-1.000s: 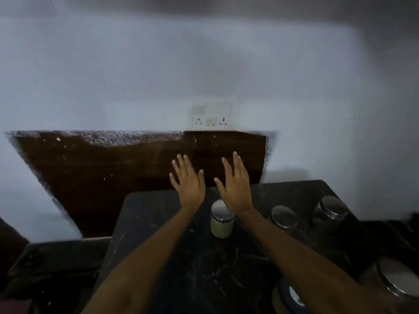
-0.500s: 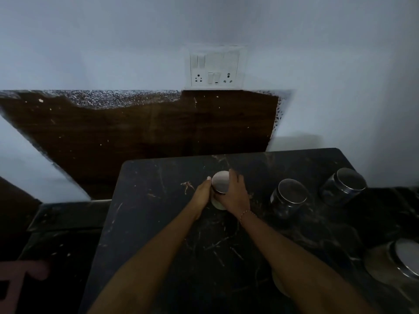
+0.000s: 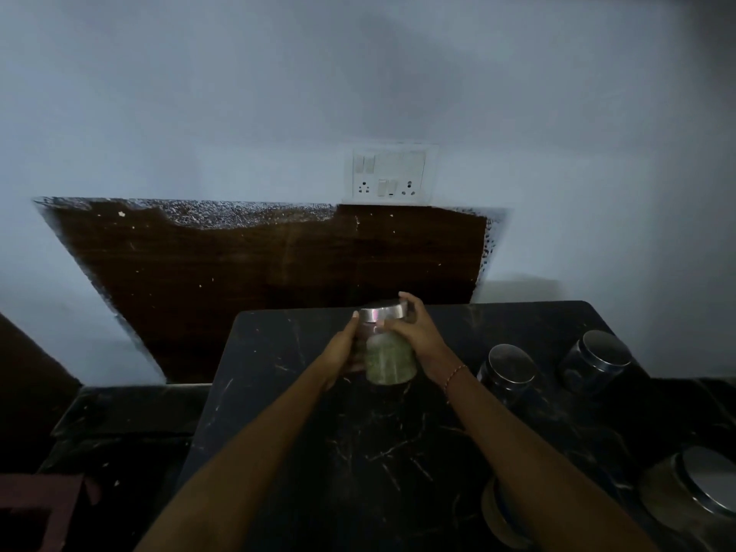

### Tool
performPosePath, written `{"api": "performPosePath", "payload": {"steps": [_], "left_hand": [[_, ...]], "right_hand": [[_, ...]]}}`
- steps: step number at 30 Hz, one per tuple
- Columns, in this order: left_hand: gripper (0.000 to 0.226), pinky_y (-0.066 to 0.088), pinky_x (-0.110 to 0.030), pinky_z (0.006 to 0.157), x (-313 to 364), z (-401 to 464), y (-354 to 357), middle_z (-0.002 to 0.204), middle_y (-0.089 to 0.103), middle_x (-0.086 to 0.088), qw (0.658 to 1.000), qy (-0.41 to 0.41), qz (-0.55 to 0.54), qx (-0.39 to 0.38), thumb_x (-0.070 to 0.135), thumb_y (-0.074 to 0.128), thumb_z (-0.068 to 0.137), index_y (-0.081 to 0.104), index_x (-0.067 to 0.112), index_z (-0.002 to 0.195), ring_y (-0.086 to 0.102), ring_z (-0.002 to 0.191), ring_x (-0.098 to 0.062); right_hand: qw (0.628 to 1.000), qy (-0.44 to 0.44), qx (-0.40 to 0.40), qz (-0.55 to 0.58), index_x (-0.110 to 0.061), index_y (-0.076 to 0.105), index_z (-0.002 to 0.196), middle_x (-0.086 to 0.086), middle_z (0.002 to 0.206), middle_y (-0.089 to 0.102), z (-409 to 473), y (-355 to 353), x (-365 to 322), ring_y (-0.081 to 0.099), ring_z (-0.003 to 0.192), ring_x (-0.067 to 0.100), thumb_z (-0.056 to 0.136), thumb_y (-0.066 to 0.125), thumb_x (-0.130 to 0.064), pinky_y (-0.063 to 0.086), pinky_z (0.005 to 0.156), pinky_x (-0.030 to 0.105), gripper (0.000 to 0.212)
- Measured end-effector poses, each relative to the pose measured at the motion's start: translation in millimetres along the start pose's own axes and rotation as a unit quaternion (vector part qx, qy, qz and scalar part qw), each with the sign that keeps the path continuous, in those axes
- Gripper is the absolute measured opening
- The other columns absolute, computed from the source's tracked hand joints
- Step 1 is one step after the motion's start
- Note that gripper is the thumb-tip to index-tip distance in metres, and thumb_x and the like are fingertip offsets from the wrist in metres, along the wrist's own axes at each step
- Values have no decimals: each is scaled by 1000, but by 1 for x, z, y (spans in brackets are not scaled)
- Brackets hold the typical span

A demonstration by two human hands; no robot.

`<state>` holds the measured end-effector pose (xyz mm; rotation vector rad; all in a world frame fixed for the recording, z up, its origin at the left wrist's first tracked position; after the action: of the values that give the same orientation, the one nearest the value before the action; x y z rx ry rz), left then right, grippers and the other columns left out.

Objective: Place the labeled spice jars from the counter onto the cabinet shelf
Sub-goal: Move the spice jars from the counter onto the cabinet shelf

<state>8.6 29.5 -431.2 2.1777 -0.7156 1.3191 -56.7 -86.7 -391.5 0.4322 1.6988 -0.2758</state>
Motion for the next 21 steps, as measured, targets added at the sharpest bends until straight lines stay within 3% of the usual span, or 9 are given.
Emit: {"api": "performPosePath", "payload": {"steps": [3,6,9,11,13,15,18,21], "left_hand": [[55,56,-36,71,13,-13,6,102,71,-4,994,21,-95,-55,63,23,91,58,27,113,68,96,-21],[56,58,-35,66,27,-29,13,95,75,-5,986,44,-148,-57,63,25,90,59,24,110,72,87,-21],[56,57,-35,68,34,-40,17,94,74,-7,989,64,-130,-37,65,27,89,61,24,106,72,84,-22],[56,58,-34,68,41,-47,20,94,74,-9,989,91,-115,-15,63,27,90,62,22,105,72,84,-22],[53,57,-40,80,50,-53,19,101,71,-15,987,131,-83,36,60,29,91,64,20,102,70,90,-26],[46,53,-47,91,57,-60,16,99,69,-15,980,166,-55,94,54,31,94,65,22,93,67,95,-29],[53,50,-47,94,61,-65,21,110,66,-15,977,181,-50,97,50,21,98,61,17,112,64,103,-28],[57,54,-37,83,63,-73,29,110,66,-16,979,175,-75,72,49,19,98,55,12,122,65,97,-25]], "right_hand": [[991,14,-40,130,-16,42,130,9,119,55,-9,17,-11,60,98,20,88,56,-16,51,73,31,44],[981,41,-53,184,-13,50,126,12,115,61,-21,31,-16,62,96,24,90,50,-30,52,74,37,40],[991,22,-27,127,-20,57,112,10,109,64,-29,31,-28,64,94,23,91,46,-36,53,72,35,28],[997,-10,5,74,-21,58,109,11,113,63,-34,26,-35,63,98,23,93,45,-36,54,79,37,25],[998,-48,41,21,-20,58,109,11,115,62,-40,22,-40,62,102,22,95,45,-36,52,87,38,25],[996,-76,46,-25,-19,53,119,6,116,60,-49,25,-43,61,103,18,94,47,-37,52,84,31,31],[995,-90,25,-43,-20,42,131,-1,118,56,-57,36,-45,59,104,13,90,55,-37,50,81,26,46],[994,-100,52,-6,-14,45,130,6,120,59,-61,33,-51,62,104,19,91,54,-37,53,84,32,46]]}}
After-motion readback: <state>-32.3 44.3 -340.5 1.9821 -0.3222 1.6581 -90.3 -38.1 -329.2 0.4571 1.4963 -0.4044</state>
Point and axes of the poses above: each hand's wrist, its own z-axis towards the middle knuckle, its own y-axis out of the palm, x = y × z, the point moved 6 cm from there along z, towards the middle knuckle
